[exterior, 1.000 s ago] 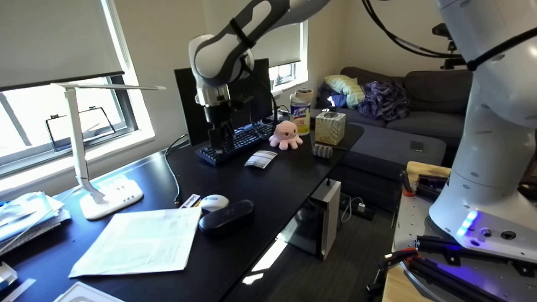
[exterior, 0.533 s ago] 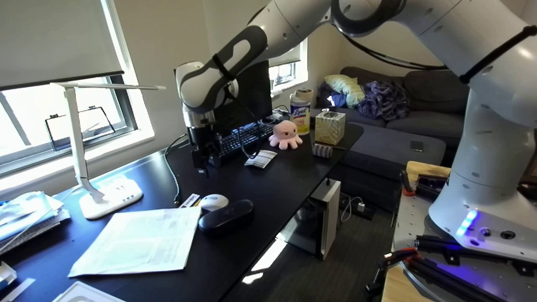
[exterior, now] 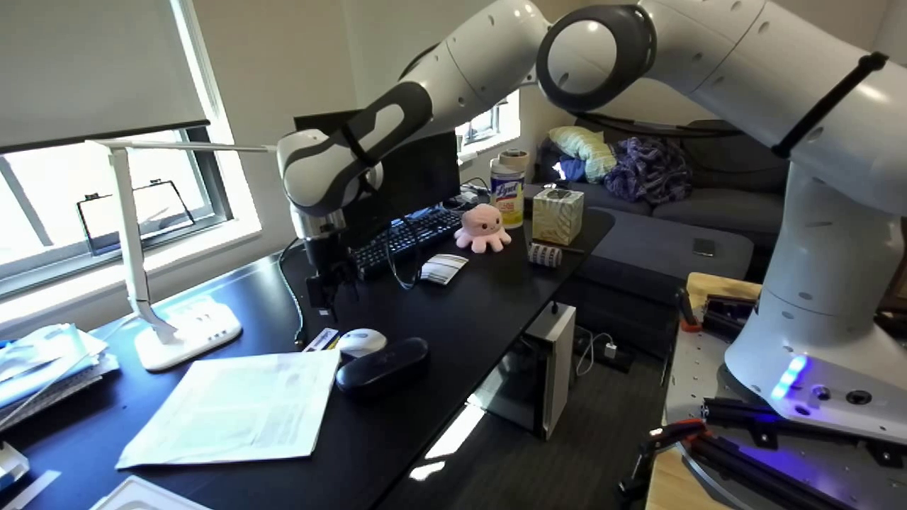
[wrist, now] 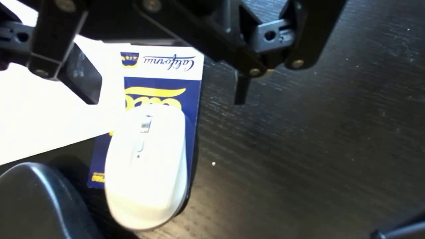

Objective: Move the white mouse next to the coloured box

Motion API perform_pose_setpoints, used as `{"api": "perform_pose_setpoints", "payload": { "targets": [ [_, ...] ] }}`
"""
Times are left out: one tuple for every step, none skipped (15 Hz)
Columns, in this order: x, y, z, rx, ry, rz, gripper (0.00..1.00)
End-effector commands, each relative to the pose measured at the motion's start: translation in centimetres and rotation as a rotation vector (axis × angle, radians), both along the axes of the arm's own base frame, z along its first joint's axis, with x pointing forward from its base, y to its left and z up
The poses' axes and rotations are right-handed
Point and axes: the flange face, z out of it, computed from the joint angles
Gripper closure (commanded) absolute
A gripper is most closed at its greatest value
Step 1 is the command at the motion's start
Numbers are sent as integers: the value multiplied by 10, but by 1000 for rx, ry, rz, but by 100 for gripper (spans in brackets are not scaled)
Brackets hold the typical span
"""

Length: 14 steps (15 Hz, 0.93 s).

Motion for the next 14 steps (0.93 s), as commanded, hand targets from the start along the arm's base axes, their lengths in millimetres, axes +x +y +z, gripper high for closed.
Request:
{"api": "perform_pose_setpoints", "payload": {
  "targets": [
    [-9,25,8,-52,76,1,0],
    [-12,30,7,-61,95,3,0],
    [-15,35,5,-83,106,4,0],
    [-18,40,3,-117,121,-16,0],
    [-20,40,-1,-147,131,-35,0],
    [-22,41,-6,-172,138,-44,0],
    [-23,40,-11,-200,139,-59,0],
    [-23,41,-16,-209,136,-57,0],
    [-23,41,-22,-221,129,-67,0],
    [-22,42,-27,-233,110,-73,0],
    [-21,40,-32,-235,101,-77,0],
    [-21,40,-38,-237,97,-86,0],
    [-22,41,-44,-238,88,-92,0],
    [-21,43,-48,-234,66,-93,0]
  ]
}}
